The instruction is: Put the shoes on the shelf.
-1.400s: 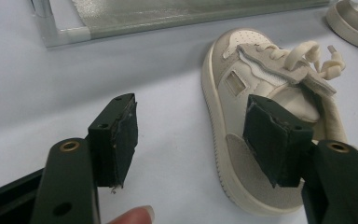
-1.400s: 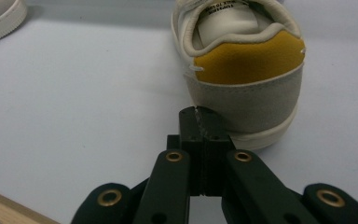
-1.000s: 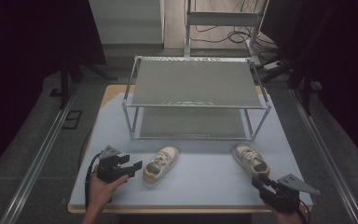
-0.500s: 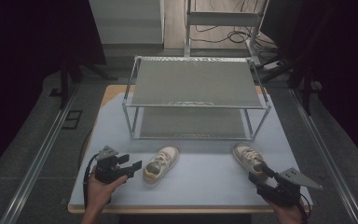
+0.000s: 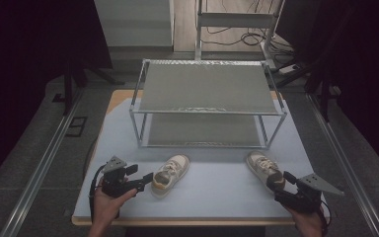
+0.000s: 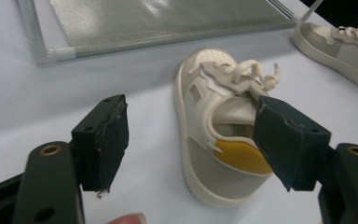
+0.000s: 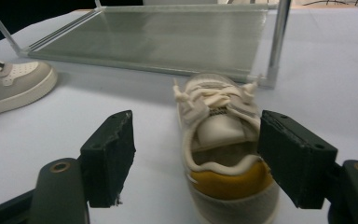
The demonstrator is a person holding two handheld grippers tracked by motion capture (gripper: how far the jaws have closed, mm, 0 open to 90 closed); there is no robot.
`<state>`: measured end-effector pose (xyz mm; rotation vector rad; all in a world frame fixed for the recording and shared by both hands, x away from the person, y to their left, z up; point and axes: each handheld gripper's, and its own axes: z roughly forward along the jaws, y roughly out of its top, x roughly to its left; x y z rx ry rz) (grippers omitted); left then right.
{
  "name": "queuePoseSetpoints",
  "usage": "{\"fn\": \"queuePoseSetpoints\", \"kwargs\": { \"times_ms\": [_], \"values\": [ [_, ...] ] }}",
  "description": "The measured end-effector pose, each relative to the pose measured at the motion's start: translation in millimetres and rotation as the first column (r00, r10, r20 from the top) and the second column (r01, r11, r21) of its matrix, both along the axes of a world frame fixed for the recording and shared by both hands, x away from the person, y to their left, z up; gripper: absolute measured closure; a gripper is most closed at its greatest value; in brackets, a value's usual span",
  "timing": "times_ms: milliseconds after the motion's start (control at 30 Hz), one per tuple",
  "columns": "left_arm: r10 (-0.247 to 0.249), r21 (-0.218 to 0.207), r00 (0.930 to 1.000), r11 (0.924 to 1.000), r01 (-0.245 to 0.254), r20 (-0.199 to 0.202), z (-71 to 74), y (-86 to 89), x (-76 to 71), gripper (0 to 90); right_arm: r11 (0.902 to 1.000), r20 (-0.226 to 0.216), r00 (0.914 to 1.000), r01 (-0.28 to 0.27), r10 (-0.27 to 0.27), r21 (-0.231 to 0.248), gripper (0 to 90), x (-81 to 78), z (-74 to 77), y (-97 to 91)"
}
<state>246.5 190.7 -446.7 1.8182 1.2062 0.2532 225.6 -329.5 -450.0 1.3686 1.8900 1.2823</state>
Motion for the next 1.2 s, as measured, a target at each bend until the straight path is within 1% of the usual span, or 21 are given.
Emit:
{"fn": "queuePoseSetpoints", "kwargs": {
  "times_ms": [167, 200, 267, 300, 367, 433, 500, 567, 700, 733, 767, 867, 967, 1100, 1200],
  "values": [
    [-0.027, 0.012, 0.9996, 0.9996, 0.027, -0.005, 0.1, -7.1, -3.2, 24.0, 0.9999, -0.011, 0.9999, 0.008, -0.008, 0.010, 23.9, -0.9, -3.7, -6.5],
    [-0.033, 0.016, 0.9994, 0.9993, 0.033, -0.009, -0.4, -9.1, -3.5, 22.4, 0.9999, -0.023, 0.9997, 0.012, -0.012, 0.009, 22.5, -0.7, -5.8, -8.5],
    [-0.039, 0.023, 0.9991, 0.9990, 0.039, -0.014, -1.8, -11.9, -3.8, 21.8, 0.9998, -0.026, 0.9996, 0.012, -0.012, 0.012, 21.9, -0.3, -6.7, -8.9],
    [-0.041, 0.028, 0.9990, 0.9988, 0.042, -0.017, -2.5, -13.3, -3.8, 21.1, 0.9999, -0.036, 0.9992, 0.014, -0.014, 0.009, 20.9, 0.2, -7.6, -9.7],
    [-0.048, 0.034, 0.9985, 0.9982, 0.049, -0.025, -3.9, -15.9, -3.9, 19.6, 0.9999, -0.044, 0.9989, 0.016, -0.016, 0.002, 19.8, 1.1, -9.0, -10.1],
    [-0.053, 0.044, 0.9980, 0.9976, 0.054, -0.035, -5.4, -18.2, -3.7, 17.9, 0.9999, -0.048, 0.9987, 0.017, -0.017, 0.001, 18.3, 1.6, -9.9, -9.9],
    [-0.067, 0.068, 0.9959, 0.9952, 0.071, -0.061, -9.1, -23.3, -2.5, 14.9, 0.9999, -0.058, 0.9982, 0.016, -0.016, -0.003, 16.2, 2.5, -11.1, -10.0],
    [-0.068, 0.076, 0.9953, 0.9944, 0.073, -0.069, -11.4, -27.0, -2.3, 14.3, 0.9999, -0.073, 0.9972, 0.015, -0.016, -0.008, 14.7, 4.1, -12.5, -10.2],
    [-0.075, 0.091, 0.9938, 0.9924, 0.083, -0.082, -16.0, -32.6, -0.9, 13.9, 0.9996, -0.087, 0.9959, 0.025, -0.026, -0.016, 13.4, 6.6, -15.4, -10.2],
    [-0.078, 0.097, 0.9929, 0.9915, 0.087, -0.090, -18.3, -34.9, 0.2, 13.7, 0.9996, -0.102, 0.9945, 0.022, -0.024, -0.019, 13.0, 8.7, -17.5, -9.8],
    [-0.078, 0.097, 0.9929, 0.9915, 0.087, -0.090, -18.3, -34.9, 0.2, 13.4, 0.9996, -0.102, 0.9945, 0.022, -0.024, -0.019, 13.0, 8.7, -17.5, -9.8],
    [-0.075, 0.100, 0.9926, 0.9914, 0.084, -0.096, -22.7, -38.0, 2.3, 12.1, 0.9996, -0.123, 0.9923, 0.015, -0.018, -0.026, 12.5, 12.6, -21.7, -8.5],
    [-0.070, 0.118, 0.9929, 0.9896, 0.081, -0.096, -25.1, -41.8, 2.4, 11.1, 0.9994, -0.142, 0.9896, 0.015, -0.019, -0.031, 11.6, 15.6, -25.3, -7.1],
    [-0.071, 0.129, 0.9923, 0.9881, 0.084, -0.102, -28.8, -47.8, 3.5, 10.5, 0.9993, -0.155, 0.9878, 0.009, -0.014, -0.036, 10.9, 18.3, -28.1, -5.7],
    [-0.070, 0.157, 0.9922, 0.9838, 0.086, -0.103, -31.9, -54.2, 5.1, 10.0, 0.9989, -0.169, 0.9854, 0.010, -0.018, -0.046, 10.5, 22.3, -30.5, -4.6]
  ]
}}
